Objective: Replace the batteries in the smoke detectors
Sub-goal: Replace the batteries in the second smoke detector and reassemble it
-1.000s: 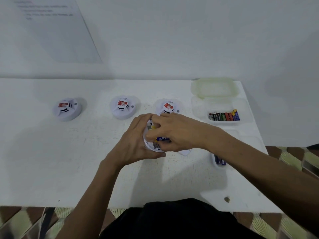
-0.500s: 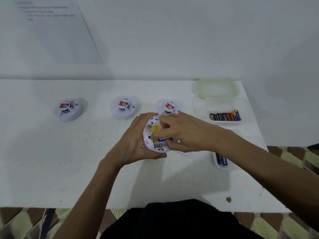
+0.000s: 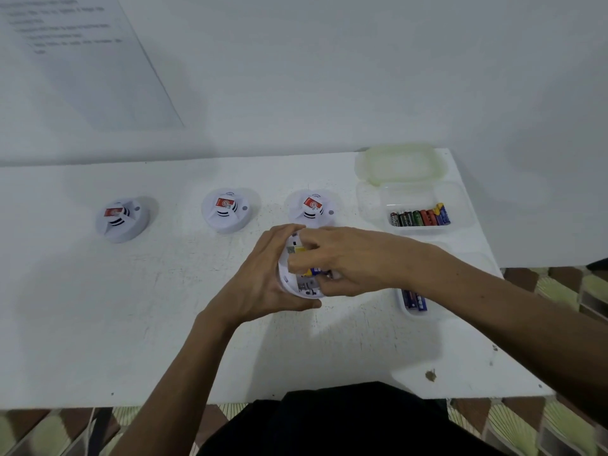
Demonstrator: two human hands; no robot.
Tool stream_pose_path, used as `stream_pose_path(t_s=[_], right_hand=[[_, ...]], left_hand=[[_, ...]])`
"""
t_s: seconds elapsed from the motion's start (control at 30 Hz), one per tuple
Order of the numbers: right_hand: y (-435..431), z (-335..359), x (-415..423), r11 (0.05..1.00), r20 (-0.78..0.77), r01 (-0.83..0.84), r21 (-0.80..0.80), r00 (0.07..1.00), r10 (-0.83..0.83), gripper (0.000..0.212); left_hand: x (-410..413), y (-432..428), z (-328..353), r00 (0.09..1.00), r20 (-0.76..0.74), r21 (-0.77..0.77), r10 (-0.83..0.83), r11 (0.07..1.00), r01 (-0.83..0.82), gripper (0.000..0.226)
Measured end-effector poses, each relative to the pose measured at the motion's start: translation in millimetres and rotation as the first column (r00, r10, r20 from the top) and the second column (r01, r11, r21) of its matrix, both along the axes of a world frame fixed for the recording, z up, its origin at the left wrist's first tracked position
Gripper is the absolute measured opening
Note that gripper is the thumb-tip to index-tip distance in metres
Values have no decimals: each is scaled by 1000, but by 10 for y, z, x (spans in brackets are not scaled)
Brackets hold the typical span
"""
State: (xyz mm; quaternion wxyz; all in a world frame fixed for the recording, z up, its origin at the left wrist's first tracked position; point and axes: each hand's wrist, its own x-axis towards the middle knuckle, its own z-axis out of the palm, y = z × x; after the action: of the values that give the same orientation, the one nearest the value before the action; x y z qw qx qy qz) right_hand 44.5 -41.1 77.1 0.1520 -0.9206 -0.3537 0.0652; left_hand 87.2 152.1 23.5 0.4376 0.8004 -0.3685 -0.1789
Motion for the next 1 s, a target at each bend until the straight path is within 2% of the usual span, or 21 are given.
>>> stream_pose_path(t_s=[0.1, 0.2, 0.27, 0.33, 0.4, 0.53, 0.73, 0.87, 1.0], right_hand=[[-92, 13, -62, 991, 20, 61, 121, 998, -64, 13], [-233, 57, -165, 933, -40, 198, 299, 980, -195, 6], [-378, 86, -266, 846, -143, 320, 426, 947, -286, 10], [-579, 87, -397, 719, -260, 440, 538, 898, -355, 14], [-807, 49, -548, 610, -356, 545, 575, 838, -414, 17], [-1239, -120, -895, 458, -512, 735, 499, 677, -529, 20], [-1523, -543, -1217, 487, -548, 853, 188, 502, -669, 19], [-1487, -754, -1156, 496, -555, 863, 94, 459, -694, 17], [-1434, -827, -1045, 545, -495, 837, 49, 494, -714, 15]], left_hand=[[2, -57, 55, 998, 51, -44, 47, 998, -45, 90], [18, -127, 43, 986, 149, -44, 73, 997, -67, 96], [4, -211, 49, 979, 194, -29, 67, 998, -63, 98], [-21, -310, 46, 970, 233, 9, 73, 997, -77, 102], [-36, -398, 30, 961, 265, 31, 76, 996, -87, 103], [-147, -596, 31, 945, 303, 17, 121, 991, -132, 102], [-405, -847, 22, 922, 352, 10, 163, 984, -178, 102], [-533, -942, 35, 923, 346, 0, 167, 984, -177, 94], [-567, -1010, 28, 920, 356, -3, 164, 985, -174, 95]])
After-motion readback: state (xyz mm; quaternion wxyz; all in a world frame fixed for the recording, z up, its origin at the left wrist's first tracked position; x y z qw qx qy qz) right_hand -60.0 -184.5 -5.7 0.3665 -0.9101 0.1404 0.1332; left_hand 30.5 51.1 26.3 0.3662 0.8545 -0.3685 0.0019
